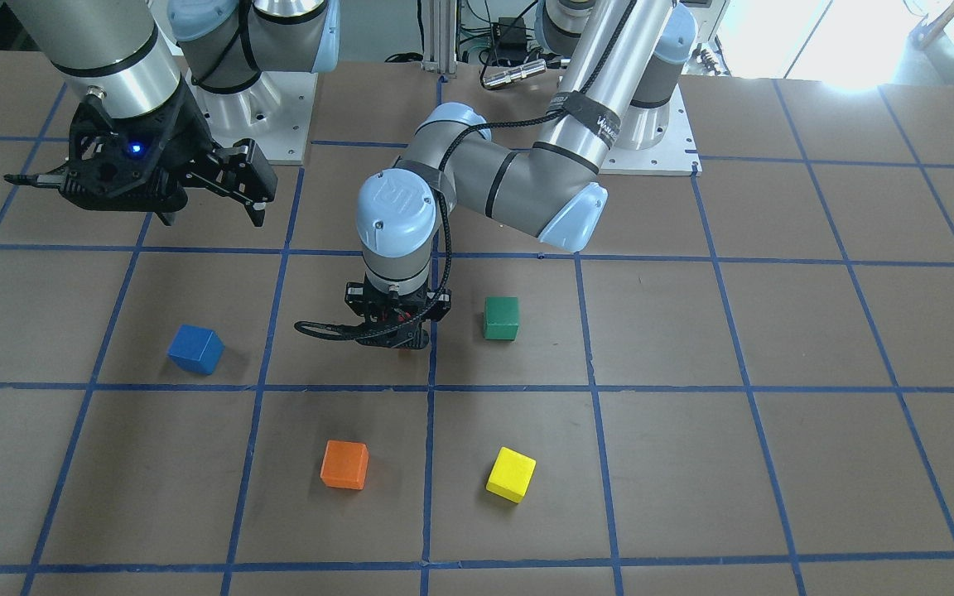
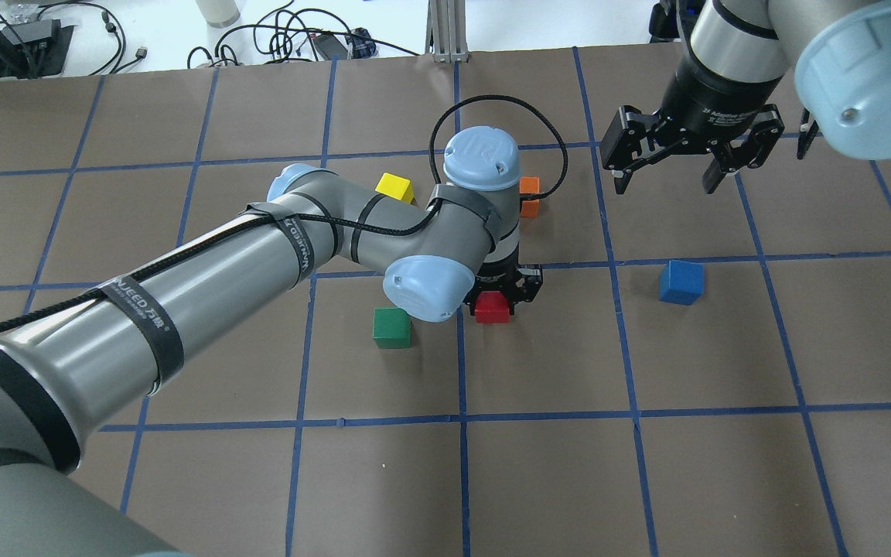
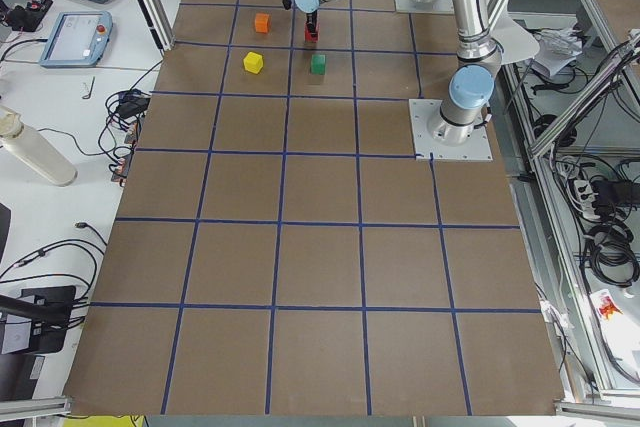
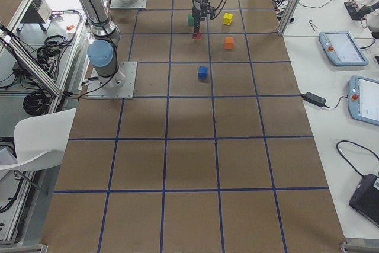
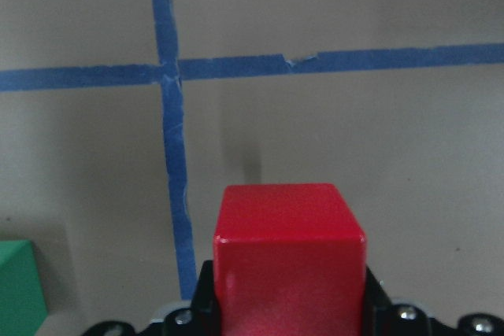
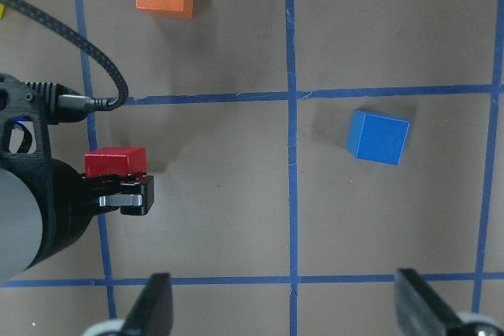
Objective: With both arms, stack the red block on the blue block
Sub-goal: 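Set the red cube down on the table and open the left gripper, then raise the left gripper back toward rest while the right gripper moves toward the red cube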
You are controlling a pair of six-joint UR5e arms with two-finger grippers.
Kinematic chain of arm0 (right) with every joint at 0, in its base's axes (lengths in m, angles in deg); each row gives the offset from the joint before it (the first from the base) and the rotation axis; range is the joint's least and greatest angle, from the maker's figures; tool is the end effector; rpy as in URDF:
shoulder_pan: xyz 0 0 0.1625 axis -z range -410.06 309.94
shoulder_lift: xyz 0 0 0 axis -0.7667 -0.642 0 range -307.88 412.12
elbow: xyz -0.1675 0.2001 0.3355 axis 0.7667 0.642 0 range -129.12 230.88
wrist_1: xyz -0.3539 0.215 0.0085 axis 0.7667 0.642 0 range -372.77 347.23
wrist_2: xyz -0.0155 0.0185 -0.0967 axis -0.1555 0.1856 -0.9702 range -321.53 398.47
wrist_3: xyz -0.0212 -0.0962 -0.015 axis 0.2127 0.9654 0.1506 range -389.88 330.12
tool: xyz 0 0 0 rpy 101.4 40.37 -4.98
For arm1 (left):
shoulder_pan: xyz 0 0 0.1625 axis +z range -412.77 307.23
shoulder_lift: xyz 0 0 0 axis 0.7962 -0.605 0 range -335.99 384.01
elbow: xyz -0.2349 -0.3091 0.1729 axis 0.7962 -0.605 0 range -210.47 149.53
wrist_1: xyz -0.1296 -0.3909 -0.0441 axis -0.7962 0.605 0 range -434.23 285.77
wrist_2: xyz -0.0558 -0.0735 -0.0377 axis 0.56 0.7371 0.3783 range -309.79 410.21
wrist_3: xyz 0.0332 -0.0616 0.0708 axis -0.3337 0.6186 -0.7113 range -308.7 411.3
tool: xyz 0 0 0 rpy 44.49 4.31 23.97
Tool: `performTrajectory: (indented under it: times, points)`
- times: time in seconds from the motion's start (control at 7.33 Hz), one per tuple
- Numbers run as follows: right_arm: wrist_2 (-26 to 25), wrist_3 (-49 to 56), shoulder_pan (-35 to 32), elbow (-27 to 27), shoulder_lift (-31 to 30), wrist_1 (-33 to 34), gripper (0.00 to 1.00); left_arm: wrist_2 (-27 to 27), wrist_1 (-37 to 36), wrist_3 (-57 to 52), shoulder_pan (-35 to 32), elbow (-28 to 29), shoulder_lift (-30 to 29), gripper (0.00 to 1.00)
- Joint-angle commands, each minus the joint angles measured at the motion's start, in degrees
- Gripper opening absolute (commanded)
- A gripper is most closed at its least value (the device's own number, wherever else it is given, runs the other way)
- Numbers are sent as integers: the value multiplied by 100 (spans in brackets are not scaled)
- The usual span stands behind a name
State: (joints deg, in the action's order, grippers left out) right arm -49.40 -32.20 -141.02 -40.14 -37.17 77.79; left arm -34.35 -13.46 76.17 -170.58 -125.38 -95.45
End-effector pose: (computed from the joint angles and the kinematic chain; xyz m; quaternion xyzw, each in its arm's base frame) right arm 0.1453 -0.4924 0.4741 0.0120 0.9997 0.0107 0.0182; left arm -0.4170 -0.4845 0.2035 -0.0235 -0.9976 -0.0612 0.0226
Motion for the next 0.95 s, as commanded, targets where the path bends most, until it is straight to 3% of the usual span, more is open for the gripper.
performTrajectory:
  times: [0.0, 0.27, 0.82]
  points:
    - [-2, -5, 0, -4, 0, -3, 100, -17, 4, -87, 3, 42, 53, 100]
    - [59, -22, -9, -12, 0, -12, 100, -60, 74, -175, 169, 69, 482, 100]
    - [86, -1301, -412, -486, 26, 75, 100, -95, 794, -1386, 1678, 87, 1580, 100]
